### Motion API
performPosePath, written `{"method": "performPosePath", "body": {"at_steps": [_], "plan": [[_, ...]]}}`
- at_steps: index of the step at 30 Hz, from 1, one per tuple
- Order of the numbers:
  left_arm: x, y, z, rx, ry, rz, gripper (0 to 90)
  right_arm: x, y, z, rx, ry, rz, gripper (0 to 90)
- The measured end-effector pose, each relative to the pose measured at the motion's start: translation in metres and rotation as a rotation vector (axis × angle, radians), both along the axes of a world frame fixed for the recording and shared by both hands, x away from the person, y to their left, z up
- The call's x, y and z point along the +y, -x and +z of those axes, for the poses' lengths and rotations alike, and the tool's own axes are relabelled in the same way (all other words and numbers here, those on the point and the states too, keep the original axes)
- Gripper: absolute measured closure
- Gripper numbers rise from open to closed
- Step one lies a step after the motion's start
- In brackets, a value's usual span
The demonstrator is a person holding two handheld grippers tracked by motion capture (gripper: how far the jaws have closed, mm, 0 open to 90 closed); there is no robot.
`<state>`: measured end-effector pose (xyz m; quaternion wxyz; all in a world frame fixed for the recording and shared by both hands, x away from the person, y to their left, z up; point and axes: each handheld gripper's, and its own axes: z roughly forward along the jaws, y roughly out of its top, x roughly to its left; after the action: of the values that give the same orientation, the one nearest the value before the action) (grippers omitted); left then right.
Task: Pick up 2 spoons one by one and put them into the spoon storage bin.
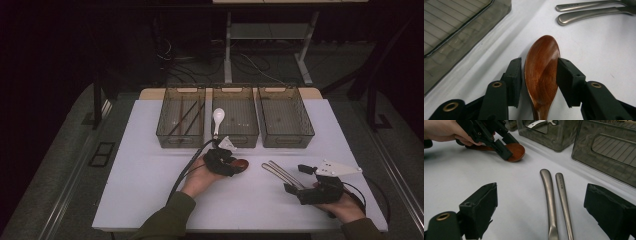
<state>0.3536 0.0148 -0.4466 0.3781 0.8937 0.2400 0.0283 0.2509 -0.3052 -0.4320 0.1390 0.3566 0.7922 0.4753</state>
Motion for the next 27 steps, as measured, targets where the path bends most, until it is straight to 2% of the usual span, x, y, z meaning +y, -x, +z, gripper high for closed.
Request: {"method": "performPosePath", "body": {"at_steps": [1,2,5,6,7,10,11,14,16,17,18,27], "plan": [[-0.0005,-0.0002,-0.0001,-0.006,0.002,-0.010,58.6,0.0000,0.0000,0.0000,0.000,0.000,0.000,11.8],[-0.0002,-0.0001,0.0005,-0.009,-0.014,-0.025,60.1,0.0001,0.0000,0.0000,0.000,0.000,0.000,11.8],[-0.0019,0.0022,0.0008,-0.004,-0.017,-0.033,63.6,0.0000,-0.0001,-0.0001,0.001,0.000,-0.002,11.8],[-0.0024,0.0019,0.0008,-0.017,-0.021,-0.045,64.3,-0.0001,-0.0001,0.0000,0.000,0.000,-0.001,11.8],[-0.0031,0.0036,0.0011,-0.006,-0.021,-0.040,65.1,-0.0001,0.0000,0.0000,-0.001,0.000,0.000,11.8],[-0.0045,0.0049,0.0019,-0.013,-0.031,-0.056,69.6,-0.0001,0.0000,-0.0001,0.000,0.000,-0.001,11.8],[-0.0064,0.0071,0.0014,-0.006,-0.015,-0.038,70.9,-0.0001,0.0000,0.0000,0.000,0.000,-0.001,11.8],[-0.0073,0.0081,0.0028,-0.027,-0.037,-0.062,75.2,-0.0002,0.0000,0.0001,0.000,-0.001,-0.001,11.8],[-0.0088,0.0092,0.0028,-0.033,-0.032,-0.061,77.7,-0.0003,-0.0001,0.0001,-0.001,-0.001,-0.001,11.8],[-0.0078,0.0083,0.0040,-0.042,-0.055,-0.083,78.7,-0.0003,-0.0001,0.0001,0.000,-0.001,-0.001,11.8],[-0.0091,0.0091,0.0033,-0.043,-0.037,-0.069,79.6,-0.0003,0.0000,0.0000,0.000,-0.001,-0.001,11.8],[-0.0089,0.0094,0.0045,-0.056,-0.050,-0.070,80.2,-0.0003,0.0001,0.0002,0.000,0.001,0.002,11.8]]}}
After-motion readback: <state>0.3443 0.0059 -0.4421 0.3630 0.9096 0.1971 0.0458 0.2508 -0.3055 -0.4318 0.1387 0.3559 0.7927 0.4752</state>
